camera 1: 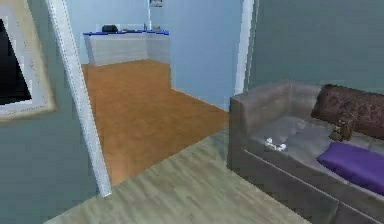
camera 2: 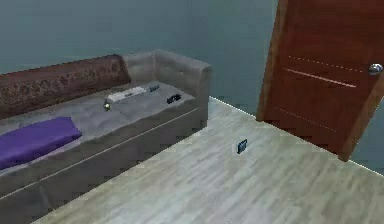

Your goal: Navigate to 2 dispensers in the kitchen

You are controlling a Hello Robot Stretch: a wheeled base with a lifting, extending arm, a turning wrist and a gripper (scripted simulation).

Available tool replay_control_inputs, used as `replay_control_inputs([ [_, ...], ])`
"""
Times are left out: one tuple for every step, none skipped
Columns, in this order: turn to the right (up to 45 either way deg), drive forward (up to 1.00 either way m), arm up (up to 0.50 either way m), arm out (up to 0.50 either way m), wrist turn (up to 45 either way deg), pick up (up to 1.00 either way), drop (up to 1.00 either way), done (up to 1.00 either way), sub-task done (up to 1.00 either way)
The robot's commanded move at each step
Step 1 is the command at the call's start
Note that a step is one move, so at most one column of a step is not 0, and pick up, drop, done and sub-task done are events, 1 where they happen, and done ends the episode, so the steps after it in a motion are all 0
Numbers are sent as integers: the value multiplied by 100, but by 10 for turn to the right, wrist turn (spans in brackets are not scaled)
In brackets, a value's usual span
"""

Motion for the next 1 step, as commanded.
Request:
replay_control_inputs([
  [0,100,0,0,0,0,0,0,0],
])
